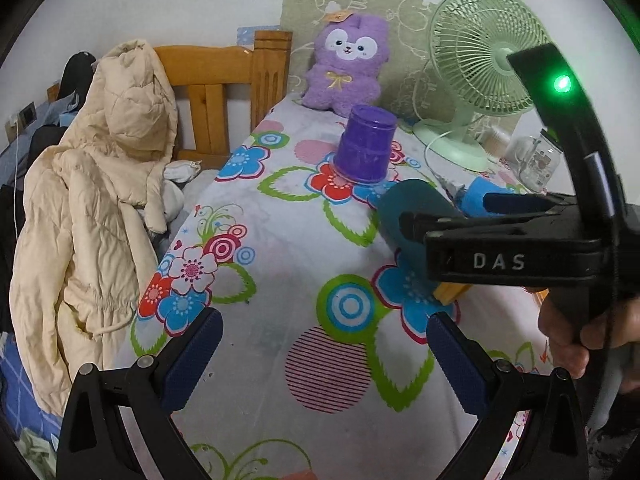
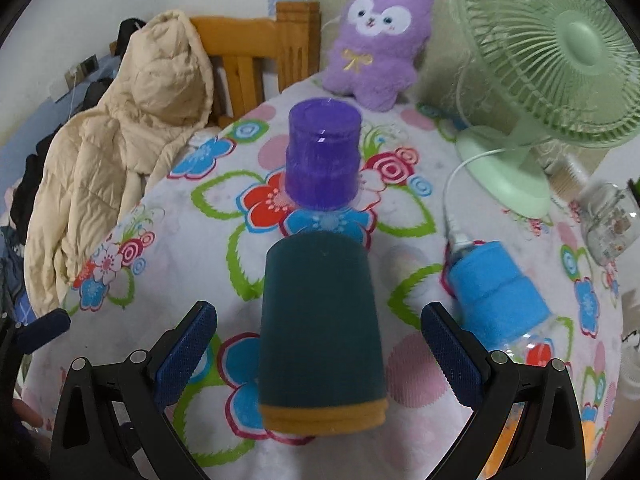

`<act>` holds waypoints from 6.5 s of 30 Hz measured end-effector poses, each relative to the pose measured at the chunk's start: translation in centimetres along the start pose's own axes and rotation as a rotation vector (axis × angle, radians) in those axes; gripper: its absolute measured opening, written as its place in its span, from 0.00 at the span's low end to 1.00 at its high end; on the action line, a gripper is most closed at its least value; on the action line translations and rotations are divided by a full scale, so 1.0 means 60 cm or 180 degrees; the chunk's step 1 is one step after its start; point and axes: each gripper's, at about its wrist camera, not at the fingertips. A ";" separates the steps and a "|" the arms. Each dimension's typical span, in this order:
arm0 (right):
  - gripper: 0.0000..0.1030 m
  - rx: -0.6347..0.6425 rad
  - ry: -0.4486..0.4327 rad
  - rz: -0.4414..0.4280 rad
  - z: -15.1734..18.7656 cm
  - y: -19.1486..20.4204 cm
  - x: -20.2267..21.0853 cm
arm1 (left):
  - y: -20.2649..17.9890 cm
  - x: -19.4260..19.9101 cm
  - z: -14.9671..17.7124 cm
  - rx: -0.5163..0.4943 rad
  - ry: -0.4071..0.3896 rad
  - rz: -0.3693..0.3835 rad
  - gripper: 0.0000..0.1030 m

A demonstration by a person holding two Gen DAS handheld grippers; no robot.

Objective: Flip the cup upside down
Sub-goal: 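Close the right gripper around the teal cup body and lift it, then rotate the teal cup rim-down and set it on the table with the right gripper, then open the right gripper and withdraw while the left gripper approaches the teal cup, then grasp the upside-down teal cup with the left gripper and lift it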

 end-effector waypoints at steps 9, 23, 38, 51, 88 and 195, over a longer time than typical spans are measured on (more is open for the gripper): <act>0.69 0.0040 0.0254 -0.0075 0.000 -0.001 -0.042 | 0.006 -0.005 0.003 0.0044 0.0041 -0.0001 1.00; 0.68 -0.0078 0.0050 -0.0224 0.031 -0.009 0.052 | -0.021 0.059 0.020 0.0061 -0.0090 0.0043 1.00; 0.68 -0.0247 -0.0214 -0.0199 0.105 -0.026 0.179 | -0.074 0.136 0.059 -0.0078 -0.0218 0.0131 1.00; 0.68 -0.0681 -0.0137 -0.0015 0.216 -0.055 0.206 | -0.094 0.156 0.106 -0.0053 -0.0137 0.0171 1.00; 0.80 -0.0994 0.0176 0.0116 0.327 -0.089 0.177 | -0.142 0.155 0.136 -0.0136 0.0025 0.0148 1.00; 0.81 -0.1566 -0.0213 -0.0399 0.430 -0.279 0.224 | -0.333 0.044 0.076 -0.0143 0.0709 0.0401 0.66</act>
Point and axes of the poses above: each gripper's, at about its wrist camera, not at the fingertips, and x roughly against the way its jaws point, y to its left, z to its underside, and after that the axes turned 3 degrees about z, right-handed
